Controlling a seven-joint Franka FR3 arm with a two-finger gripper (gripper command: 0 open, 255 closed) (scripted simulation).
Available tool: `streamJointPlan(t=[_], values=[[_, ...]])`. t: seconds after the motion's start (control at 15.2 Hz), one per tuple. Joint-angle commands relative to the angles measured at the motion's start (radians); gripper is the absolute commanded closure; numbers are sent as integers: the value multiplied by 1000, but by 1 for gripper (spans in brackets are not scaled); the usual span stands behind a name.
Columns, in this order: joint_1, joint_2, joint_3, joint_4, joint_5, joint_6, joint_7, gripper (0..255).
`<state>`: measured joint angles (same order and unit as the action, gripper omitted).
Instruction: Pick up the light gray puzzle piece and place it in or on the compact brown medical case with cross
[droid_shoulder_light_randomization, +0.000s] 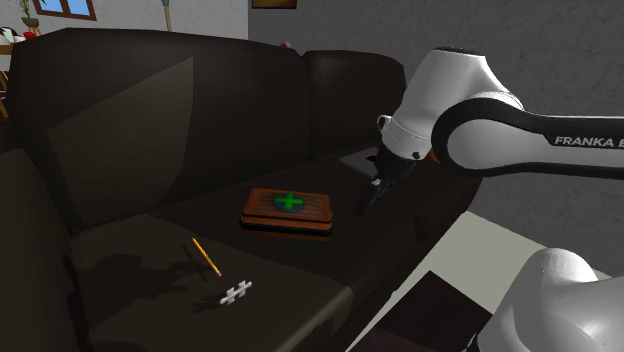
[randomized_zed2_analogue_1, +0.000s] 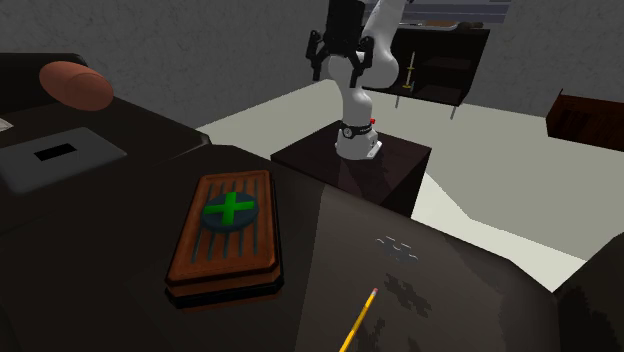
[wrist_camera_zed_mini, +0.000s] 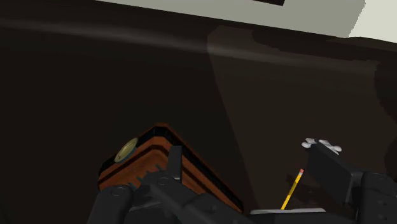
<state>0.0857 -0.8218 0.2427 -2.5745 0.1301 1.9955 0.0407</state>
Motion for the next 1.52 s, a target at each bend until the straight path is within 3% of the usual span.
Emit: streamJointPlan(t=[0.0, 0.53, 0.73, 0.92, 1.12, 1.25, 1.32, 1.45], values=[[11, 20, 41, -32, 15, 85, 30, 0], [5, 203, 256, -81, 26, 430, 193, 0], [-41, 298, 361, -69, -13, 557, 279, 0], [-134, 398, 497, -40, -98, 672, 394, 0], [-303, 498, 689, 7, -251, 768, 557, 0], [-488, 561, 880, 52, -402, 815, 701, 0], [-614, 590, 1006, 79, -495, 830, 786, 0], [-964, 611, 1359, 139, -637, 855, 925, 0]])
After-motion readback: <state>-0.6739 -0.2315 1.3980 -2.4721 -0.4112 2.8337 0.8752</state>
